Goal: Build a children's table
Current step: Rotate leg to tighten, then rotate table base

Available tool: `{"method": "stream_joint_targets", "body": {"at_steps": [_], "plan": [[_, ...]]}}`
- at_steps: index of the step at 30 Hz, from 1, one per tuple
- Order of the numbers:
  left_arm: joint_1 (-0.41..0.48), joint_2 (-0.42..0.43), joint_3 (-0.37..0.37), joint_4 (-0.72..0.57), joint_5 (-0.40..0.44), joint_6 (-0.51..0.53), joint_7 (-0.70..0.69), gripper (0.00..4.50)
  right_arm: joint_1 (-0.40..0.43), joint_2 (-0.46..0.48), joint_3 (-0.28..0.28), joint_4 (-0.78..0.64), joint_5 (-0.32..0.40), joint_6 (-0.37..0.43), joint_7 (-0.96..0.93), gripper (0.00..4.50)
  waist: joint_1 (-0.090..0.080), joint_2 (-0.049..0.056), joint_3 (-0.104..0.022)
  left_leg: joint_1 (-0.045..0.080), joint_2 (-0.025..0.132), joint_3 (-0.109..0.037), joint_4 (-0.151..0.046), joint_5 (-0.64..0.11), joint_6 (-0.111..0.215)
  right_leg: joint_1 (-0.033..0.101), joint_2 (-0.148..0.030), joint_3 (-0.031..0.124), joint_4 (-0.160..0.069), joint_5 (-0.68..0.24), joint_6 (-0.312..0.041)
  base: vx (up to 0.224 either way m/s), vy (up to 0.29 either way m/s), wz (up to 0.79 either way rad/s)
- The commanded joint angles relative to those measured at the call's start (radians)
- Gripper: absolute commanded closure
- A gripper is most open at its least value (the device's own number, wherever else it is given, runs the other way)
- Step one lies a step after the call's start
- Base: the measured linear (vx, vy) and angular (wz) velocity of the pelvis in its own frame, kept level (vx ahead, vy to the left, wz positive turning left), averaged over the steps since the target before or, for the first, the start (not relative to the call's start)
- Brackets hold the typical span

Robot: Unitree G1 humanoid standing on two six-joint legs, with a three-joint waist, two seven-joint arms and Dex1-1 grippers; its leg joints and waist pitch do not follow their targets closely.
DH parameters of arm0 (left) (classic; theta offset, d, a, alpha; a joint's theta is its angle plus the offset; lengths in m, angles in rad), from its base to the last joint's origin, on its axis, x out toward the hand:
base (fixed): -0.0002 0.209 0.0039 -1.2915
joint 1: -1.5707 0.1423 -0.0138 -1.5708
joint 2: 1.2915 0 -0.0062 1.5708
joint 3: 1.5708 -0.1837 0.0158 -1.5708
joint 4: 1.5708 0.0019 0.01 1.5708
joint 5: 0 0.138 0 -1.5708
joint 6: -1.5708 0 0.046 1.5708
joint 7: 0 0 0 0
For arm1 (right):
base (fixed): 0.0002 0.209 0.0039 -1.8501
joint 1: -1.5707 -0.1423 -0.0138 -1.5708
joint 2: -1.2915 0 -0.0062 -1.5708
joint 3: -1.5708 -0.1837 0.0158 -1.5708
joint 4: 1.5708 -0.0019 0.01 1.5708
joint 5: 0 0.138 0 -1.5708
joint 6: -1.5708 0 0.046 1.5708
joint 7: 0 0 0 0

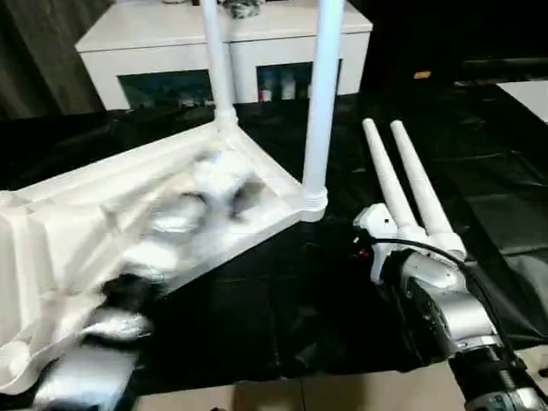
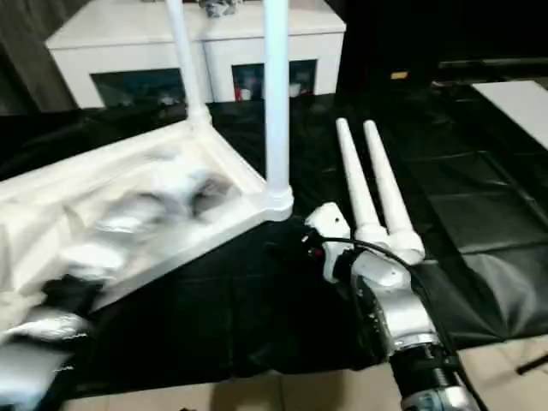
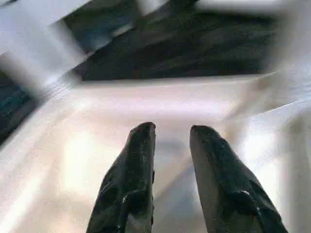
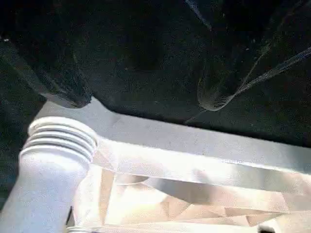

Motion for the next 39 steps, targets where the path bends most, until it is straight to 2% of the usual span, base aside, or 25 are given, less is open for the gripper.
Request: {"method": "stream_joint_targets", "body": {"at_steps": [1,2,3,4,5,7,8,10,11,12,13,14,15,16,20,23,24,27,29,31,32,33,35,37,39], "plan": [[0.011,0.052,0.069,-0.021,0.008,0.041,0.059,2.76,-0.006,0.012,0.014,-0.004,-0.003,0.008,-0.007,0.63,0.004,-0.011,-0.068,0.014,0.048,-0.018,-0.072,-0.177,0.082,0.050,-0.053,0.036,-0.061,-0.122,-0.238,0.000,0.000,0.00],[0.022,0.094,0.103,-0.023,0.022,0.055,0.098,2.76,-0.011,0.019,0.016,-0.002,-0.004,0.010,-0.013,0.63,0.004,-0.008,-0.067,0.015,0.047,-0.020,-0.075,-0.188,0.070,0.049,-0.052,0.036,-0.062,-0.134,-0.229,0.000,0.000,0.00],[0.045,0.178,0.162,-0.016,0.052,0.069,0.174,2.67,-0.018,0.033,0.013,0.002,0.002,0.017,-0.022,0.63,0.001,-0.023,-0.066,0.015,0.047,-0.019,-0.075,-0.194,0.065,0.048,-0.051,0.037,-0.062,-0.133,-0.224,0.000,0.000,0.00],[0.051,0.198,0.181,-0.012,0.056,0.073,0.195,2.51,-0.020,0.037,0.013,0.004,0.003,0.018,-0.024,0.63,0.003,-0.016,-0.066,0.016,0.046,-0.021,-0.076,-0.195,0.060,0.048,-0.051,0.037,-0.059,-0.136,-0.223,0.000,0.000,0.00],[0.069,0.246,0.226,-0.014,0.068,0.091,0.239,2.41,-0.025,0.048,0.013,0.014,0.006,0.022,-0.030,0.63,0.003,-0.016,-0.065,0.019,0.048,-0.022,-0.078,-0.192,0.053,0.045,-0.050,0.037,-0.059,-0.135,-0.220,0.000,0.000,0.00],[0.087,0.282,0.246,-0.016,0.079,0.108,0.246,2.37,-0.028,0.055,0.017,0.025,0.003,0.021,-0.033,0.63,0.004,-0.012,-0.065,0.024,0.050,-0.022,-0.080,-0.194,0.040,0.040,-0.048,0.038,-0.056,-0.114,-0.222,0.000,0.000,0.00],[0.113,0.319,0.265,-0.026,0.091,0.135,0.243,2.37,-0.030,0.062,0.026,0.037,-0.004,0.016,-0.034,0.63,0.005,-0.017,-0.064,0.025,0.050,-0.021,-0.082,-0.194,0.033,0.039,-0.047,0.038,-0.056,-0.095,-0.225,0.000,0.000,0.00],[0.155,0.368,0.290,-0.030,0.100,0.172,0.235,2.09,-0.035,0.073,0.037,0.056,-0.017,0.008,-0.040,0.63,0.010,-0.014,-0.063,0.028,0.049,-0.018,-0.083,-0.208,0.024,0.035,-0.047,0.040,-0.056,-0.086,-0.229,0.000,0.000,0.00],[0.155,0.368,0.290,-0.030,0.100,0.172,0.235,1.97,-0.035,0.073,0.037,0.056,-0.017,0.008,-0.040,0.63,0.015,-0.018,-0.064,0.032,0.050,-0.017,-0.083,-0.214,0.020,0.032,-0.048,0.041,-0.057,-0.087,-0.230,0.000,0.000,0.00],[0.208,0.429,0.319,-0.009,0.094,0.215,0.226,1.96,-0.052,0.089,0.040,0.088,-0.036,0.006,-0.073,0.63,0.023,-0.018,-0.062,0.029,0.050,-0.019,-0.086,-0.236,0.005,0.032,-0.052,0.043,-0.054,-0.104,-0.228,0.000,0.000,0.00],[0.220,0.444,0.323,0.002,0.094,0.220,0.227,1.96,-0.055,0.093,0.037,0.094,-0.036,0.006,-0.081,0.63,0.021,-0.027,-0.059,0.024,0.048,-0.019,-0.090,-0.246,0.002,0.034,-0.051,0.043,-0.056,-0.123,-0.222,0.000,0.000,0.00],[0.222,0.446,0.323,0.003,0.094,0.220,0.228,1.91,-0.056,0.094,0.037,0.095,-0.037,0.006,-0.083,0.63,0.024,-0.021,-0.059,0.028,0.048,-0.020,-0.092,-0.275,-0.011,0.031,-0.053,0.045,-0.059,-0.159,-0.208,0.000,0.000,0.00],[0.257,0.476,0.320,0.025,0.101,0.238,0.230,1.91,-0.065,0.103,0.032,0.112,-0.041,0.004,-0.104,0.63,0.027,-0.022,-0.057,0.035,0.050,-0.021,-0.095,-0.306,-0.028,0.026,-0.053,0.046,-0.063,-0.177,-0.200,0.000,0.000,0.00],[0.274,0.487,0.315,0.035,0.105,0.247,0.226,1.63,-0.068,0.106,0.031,0.119,-0.044,0.003,-0.113,0.63,0.028,-0.021,-0.056,0.034,0.049,-0.023,-0.098,-0.327,-0.041,0.027,-0.052,0.047,-0.064,-0.183,-0.192,0.000,0.000,0.00],[0.325,0.496,0.302,0.037,0.119,0.285,0.192,1.54,-0.078,0.114,0.033,0.142,-0.057,-0.005,-0.129,0.63,0.034,-0.025,-0.057,0.039,0.051,-0.023,-0.100,-0.347,-0.065,0.023,-0.053,0.049,-0.062,-0.152,-0.189,0.000,0.000,0.00],[0.354,0.504,0.288,0.036,0.132,0.303,0.174,1.45,-0.086,0.120,0.037,0.157,-0.062,-0.013,-0.133,0.63,0.037,-0.026,-0.059,0.036,0.050,-0.024,-0.100,-0.336,-0.065,0.027,-0.054,0.049,-0.059,-0.120,-0.192,0.000,0.000,0.00],[0.367,0.501,0.277,0.033,0.117,0.318,0.148,1.20,-0.093,0.126,0.041,0.168,-0.063,-0.018,-0.137,0.63,0.038,-0.028,-0.059,0.035,0.050,-0.025,-0.100,-0.332,-0.062,0.029,-0.055,0.049,-0.058,-0.111,-0.195,0.000,0.000,0.00],[0.384,0.500,0.252,0.026,0.101,0.318,0.110,1.07,-0.101,0.130,0.046,0.184,-0.064,-0.026,-0.141,0.63,0.036,-0.030,-0.058,0.035,0.049,-0.025,-0.100,-0.335,-0.061,0.030,-0.058,0.049,-0.059,-0.122,-0.200,0.000,0.000,0.00],[0.390,0.494,0.243,0.012,0.084,0.324,0.082,0.72,-0.105,0.133,0.048,0.191,-0.064,-0.029,-0.143,0.63,0.036,-0.031,-0.059,0.035,0.050,-0.024,-0.100,-0.334,-0.057,0.031,-0.057,0.050,-0.059,-0.118,-0.205,0.000,0.000,0.00],[0.403,0.489,0.234,-0.016,0.071,0.349,0.044,0.71,-0.109,0.135,0.048,0.200,-0.067,-0.033,-0.144,0.63,0.037,-0.029,-0.059,0.035,0.051,-0.024,-0.099,-0.324,-0.056,0.031,-0.057,0.050,-0.057,-0.102,-0.210,0.000,0.000,0.00],[0.428,0.482,0.208,-0.069,0.059,0.380,-0.020,0.66,-0.118,0.140,0.047,0.216,-0.072,-0.040,-0.144,0.63,0.038,-0.027,-0.059,0.038,0.052,-0.023,-0.100,-0.329,-0.058,0.030,-0.058,0.049,-0.057,-0.106,-0.212,0.000,0.000,0.00],[0.450,0.479,0.185,-0.124,0.049,0.422,-0.070,0.38,-0.127,0.143,0.046,0.231,-0.076,-0.046,-0.144,0.63,0.038,-0.025,-0.057,0.037,0.053,-0.023,-0.101,-0.338,-0.061,0.029,-0.056,0.049,-0.058,-0.119,-0.214,0.000,0.000,0.00],[0.472,0.485,0.162,-0.187,0.027,0.466,-0.129,0.30,-0.138,0.146,0.044,0.249,-0.076,-0.051,-0.145,0.63,0.038,-0.027,-0.055,0.040,0.052,-0.022,-0.101,-0.365,-0.066,0.027,-0.057,0.051,-0.061,-0.151,-0.217,0.000,0.000,0.00],[0.478,0.492,0.148,-0.205,0.024,0.472,-0.151,0.13,-0.143,0.147,0.044,0.256,-0.076,-0.052,-0.145,0.63,0.041,-0.024,-0.053,0.041,0.051,-0.022,-0.101,-0.376,-0.064,0.023,-0.058,0.053,-0.065,-0.179,-0.214,0.000,0.000,0.00],[0.511,0.530,0.096,-0.275,0.019,0.486,-0.226,0.05,-0.155,0.150,0.047,0.282,-0.078,-0.063,-0.145,0.63,0.043,-0.022,-0.052,0.039,0.052,-0.025,-0.105,-0.392,-0.070,0.026,-0.057,0.052,-0.066,-0.196,-0.202,0.000,0.000,0.00]]}}
